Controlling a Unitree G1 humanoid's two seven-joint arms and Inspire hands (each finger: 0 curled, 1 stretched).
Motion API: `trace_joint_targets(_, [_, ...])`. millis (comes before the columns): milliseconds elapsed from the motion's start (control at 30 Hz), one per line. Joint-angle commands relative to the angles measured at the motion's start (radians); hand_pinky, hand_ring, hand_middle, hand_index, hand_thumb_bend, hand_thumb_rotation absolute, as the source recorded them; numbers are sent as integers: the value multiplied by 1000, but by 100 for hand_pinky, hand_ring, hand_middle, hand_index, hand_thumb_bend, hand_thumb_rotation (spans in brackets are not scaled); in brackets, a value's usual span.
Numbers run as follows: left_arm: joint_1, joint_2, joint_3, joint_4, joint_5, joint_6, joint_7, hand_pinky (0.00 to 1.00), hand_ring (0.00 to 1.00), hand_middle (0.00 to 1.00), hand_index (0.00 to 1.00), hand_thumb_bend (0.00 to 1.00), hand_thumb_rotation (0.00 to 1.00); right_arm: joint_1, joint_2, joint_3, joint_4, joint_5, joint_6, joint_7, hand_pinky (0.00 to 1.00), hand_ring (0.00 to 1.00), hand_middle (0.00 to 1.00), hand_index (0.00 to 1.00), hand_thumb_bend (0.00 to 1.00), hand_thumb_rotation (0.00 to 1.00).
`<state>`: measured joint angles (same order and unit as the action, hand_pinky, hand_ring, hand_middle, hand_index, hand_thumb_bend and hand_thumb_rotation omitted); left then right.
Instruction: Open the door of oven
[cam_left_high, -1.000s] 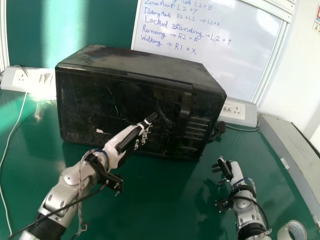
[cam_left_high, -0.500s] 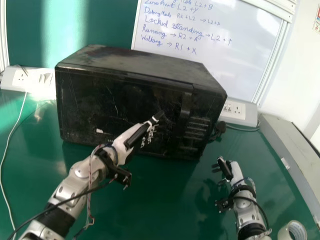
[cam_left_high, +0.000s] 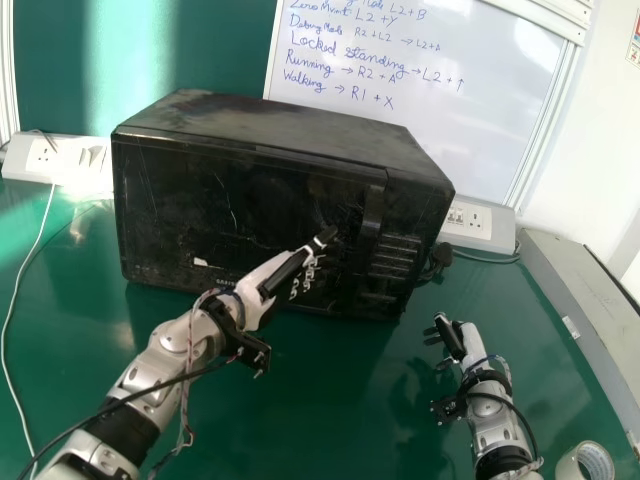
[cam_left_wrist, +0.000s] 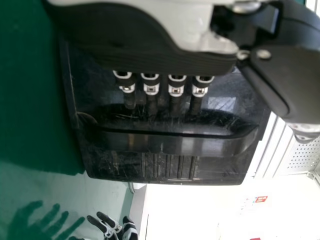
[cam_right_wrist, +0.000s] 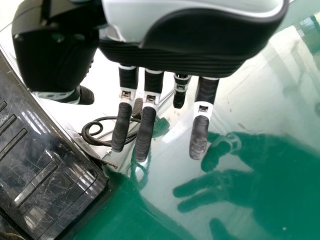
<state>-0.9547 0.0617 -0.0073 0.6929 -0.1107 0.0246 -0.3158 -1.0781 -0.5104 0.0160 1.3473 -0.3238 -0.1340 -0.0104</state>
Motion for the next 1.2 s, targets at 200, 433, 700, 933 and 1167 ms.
trace_joint_targets(200, [-65,-16,11,154,18,-90,-14,100,100,100,100,100,93,4,-3,4,3,-1,-4,-6,30,37,48,49,51,15])
trace_joint_targets(433, [-126,-22,14,292,29,-147,-25,100,100,100,100,100,90,4,-2,13,3,-8,0,-13,33,39,48,49,51,15])
trace_joint_targets(700, [-174,-34,17,378,51,-190,-9,99,100,100,100,100,89,3,-1,7,3,3,-1,-9,31,38,48,49,51,15])
trace_joint_targets(933, [-212,-44,10,428,87,-206,30,99,100,100,100,100,91,3,-1,8,3,2,-2,-7,31,38,48,49,51,15])
trace_joint_targets(1167, [-229,-49,6,476,112,-268,26,99,100,100,100,100,93,1,2,5,3,4,2,-7,31,38,48,49,51,15])
